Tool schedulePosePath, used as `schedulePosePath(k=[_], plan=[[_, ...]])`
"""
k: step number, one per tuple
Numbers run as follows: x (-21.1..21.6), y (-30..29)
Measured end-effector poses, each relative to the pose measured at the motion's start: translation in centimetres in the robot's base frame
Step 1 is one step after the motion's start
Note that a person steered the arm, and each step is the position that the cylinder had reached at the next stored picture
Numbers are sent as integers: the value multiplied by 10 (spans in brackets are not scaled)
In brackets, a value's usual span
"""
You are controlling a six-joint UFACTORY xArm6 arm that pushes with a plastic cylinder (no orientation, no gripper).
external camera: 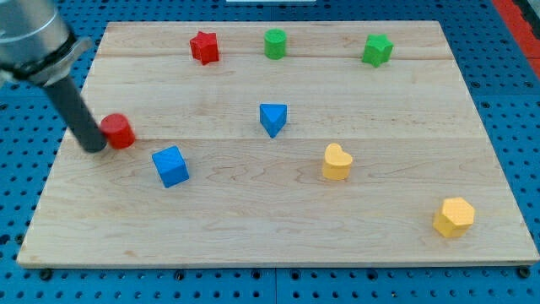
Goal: Place the red blocks to the top left of the blue triangle
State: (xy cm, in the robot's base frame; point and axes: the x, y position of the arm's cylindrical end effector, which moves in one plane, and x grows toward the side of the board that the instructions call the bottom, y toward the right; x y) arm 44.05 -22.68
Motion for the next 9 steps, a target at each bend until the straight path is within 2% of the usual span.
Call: schedulePosePath(k=[1, 3, 4, 6, 7, 8, 9], plan=[[-14, 47], [-61, 80], [-71, 37], [-76, 122], [-82, 75], [-134, 5], [-205, 19]])
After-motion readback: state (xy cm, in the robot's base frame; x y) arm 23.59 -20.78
